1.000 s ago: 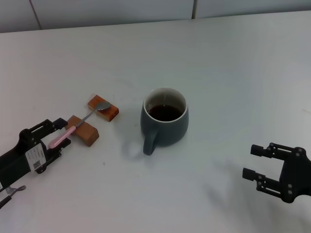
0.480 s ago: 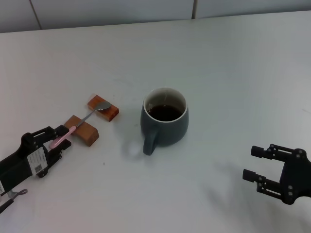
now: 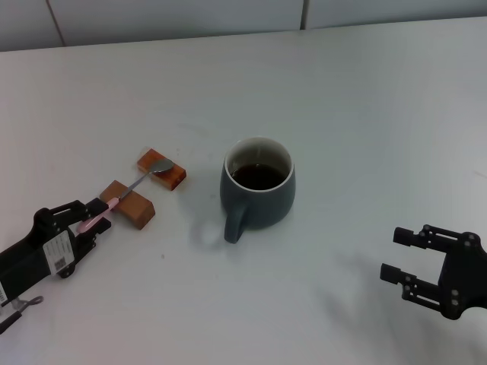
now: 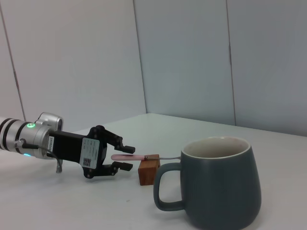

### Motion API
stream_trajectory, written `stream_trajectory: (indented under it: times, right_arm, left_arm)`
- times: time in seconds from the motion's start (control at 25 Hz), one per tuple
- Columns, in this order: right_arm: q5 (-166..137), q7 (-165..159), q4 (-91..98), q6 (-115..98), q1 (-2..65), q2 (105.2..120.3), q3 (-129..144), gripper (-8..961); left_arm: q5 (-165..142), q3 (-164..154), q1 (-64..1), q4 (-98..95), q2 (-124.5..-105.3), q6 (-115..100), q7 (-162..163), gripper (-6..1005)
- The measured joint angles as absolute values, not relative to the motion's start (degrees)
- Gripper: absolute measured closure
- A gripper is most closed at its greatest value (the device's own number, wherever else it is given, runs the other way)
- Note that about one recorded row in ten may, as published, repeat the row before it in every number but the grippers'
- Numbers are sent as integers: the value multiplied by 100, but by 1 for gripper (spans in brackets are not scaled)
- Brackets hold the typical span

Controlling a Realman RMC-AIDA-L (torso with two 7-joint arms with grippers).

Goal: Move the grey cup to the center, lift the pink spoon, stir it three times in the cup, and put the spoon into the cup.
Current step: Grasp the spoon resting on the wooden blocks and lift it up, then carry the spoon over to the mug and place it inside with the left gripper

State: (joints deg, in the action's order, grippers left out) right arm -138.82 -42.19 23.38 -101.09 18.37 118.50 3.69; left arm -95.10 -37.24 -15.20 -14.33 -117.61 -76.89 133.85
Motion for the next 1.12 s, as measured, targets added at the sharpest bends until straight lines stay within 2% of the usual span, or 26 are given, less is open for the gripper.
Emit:
stream_trajectory:
  times: [0.6,0.92,1.12]
  right_arm:
    - [-13878,-4219,2338,-10058,1837,11874,369,346]
    - [-13878,-4219,2338,-10056,1833,11876,372,346]
    - [-13852,-4229,2337,-10099,1829,11852,374,346]
  left_arm:
    - [-9476,-3655,-1521,-1432,-11769,-7920,13256,822]
    - [-9464,-3258,-1621,-1433,-11784,-8486,12616,848]
    - [-9450,-3042,-1941,-1463,-11810,-9077,11671,859]
